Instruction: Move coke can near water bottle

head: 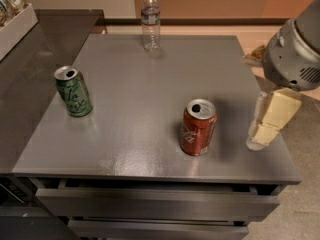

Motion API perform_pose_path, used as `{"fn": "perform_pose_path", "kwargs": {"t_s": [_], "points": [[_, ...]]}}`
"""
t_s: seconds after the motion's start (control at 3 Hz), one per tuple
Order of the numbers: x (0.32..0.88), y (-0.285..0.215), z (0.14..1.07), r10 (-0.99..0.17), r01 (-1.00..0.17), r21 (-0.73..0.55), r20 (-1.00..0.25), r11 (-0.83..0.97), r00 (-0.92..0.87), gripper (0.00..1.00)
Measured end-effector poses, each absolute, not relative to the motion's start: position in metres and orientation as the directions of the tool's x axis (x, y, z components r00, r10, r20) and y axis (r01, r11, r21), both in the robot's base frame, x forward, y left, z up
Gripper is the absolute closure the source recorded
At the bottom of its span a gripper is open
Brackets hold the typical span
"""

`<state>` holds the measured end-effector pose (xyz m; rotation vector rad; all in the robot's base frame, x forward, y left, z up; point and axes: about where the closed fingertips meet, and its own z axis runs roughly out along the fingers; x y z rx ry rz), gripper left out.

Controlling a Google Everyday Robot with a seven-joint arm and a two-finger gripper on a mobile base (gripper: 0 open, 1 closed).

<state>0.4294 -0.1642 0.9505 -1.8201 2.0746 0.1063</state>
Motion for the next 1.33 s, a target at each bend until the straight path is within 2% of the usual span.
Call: {"fn": "perform_pose_path", "kwargs": {"t_s": [1.33], "points": [[0.452,-0.104,0.895,-0.867,-0.992,-0.111,-0.499,0.056,0.007,0.0]]}}
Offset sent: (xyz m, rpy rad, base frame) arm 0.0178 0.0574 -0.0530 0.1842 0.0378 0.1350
